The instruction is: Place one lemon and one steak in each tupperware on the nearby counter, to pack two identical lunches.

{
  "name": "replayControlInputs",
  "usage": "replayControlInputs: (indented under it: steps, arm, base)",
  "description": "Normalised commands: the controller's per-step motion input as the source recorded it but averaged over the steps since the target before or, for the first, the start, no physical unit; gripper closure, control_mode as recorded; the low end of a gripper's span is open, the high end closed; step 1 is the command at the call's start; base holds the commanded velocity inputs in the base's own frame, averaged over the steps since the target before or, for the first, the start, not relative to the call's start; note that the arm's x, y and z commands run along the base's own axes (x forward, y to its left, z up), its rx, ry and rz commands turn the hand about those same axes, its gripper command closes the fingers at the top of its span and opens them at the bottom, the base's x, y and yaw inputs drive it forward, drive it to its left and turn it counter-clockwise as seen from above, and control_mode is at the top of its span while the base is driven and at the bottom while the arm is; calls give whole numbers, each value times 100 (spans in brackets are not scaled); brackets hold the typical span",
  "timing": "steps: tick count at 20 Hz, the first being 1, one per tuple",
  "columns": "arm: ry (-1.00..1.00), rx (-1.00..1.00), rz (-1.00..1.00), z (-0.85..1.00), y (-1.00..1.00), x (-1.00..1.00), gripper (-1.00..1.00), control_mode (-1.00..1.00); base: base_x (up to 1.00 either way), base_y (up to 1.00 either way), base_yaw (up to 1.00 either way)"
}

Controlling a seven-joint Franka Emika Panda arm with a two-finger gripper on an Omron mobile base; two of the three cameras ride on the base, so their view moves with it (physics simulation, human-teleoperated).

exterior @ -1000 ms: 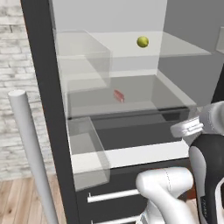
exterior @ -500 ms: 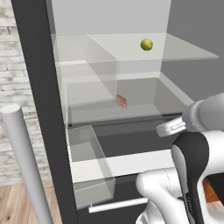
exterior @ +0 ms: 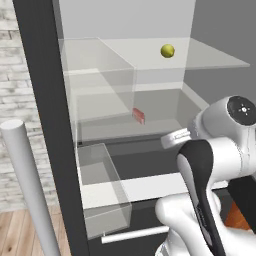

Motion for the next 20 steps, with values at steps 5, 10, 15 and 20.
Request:
replayControlInputs:
  steps: [5, 10, 15, 20]
  arm:
    - [4, 11, -1, -29, 10, 44, -100, -100]
    - [0, 1, -3, -11, 0, 57, -100, -100]
    - [-1, 0, -2, -14, 0, 53, -100, -100]
    - [0, 0, -1, -11, 0, 58, -100, -100]
  base:
    - [0, 0, 0]
    - [0, 0, 0]
    - [0, 0, 0]
    - [0, 0, 0]
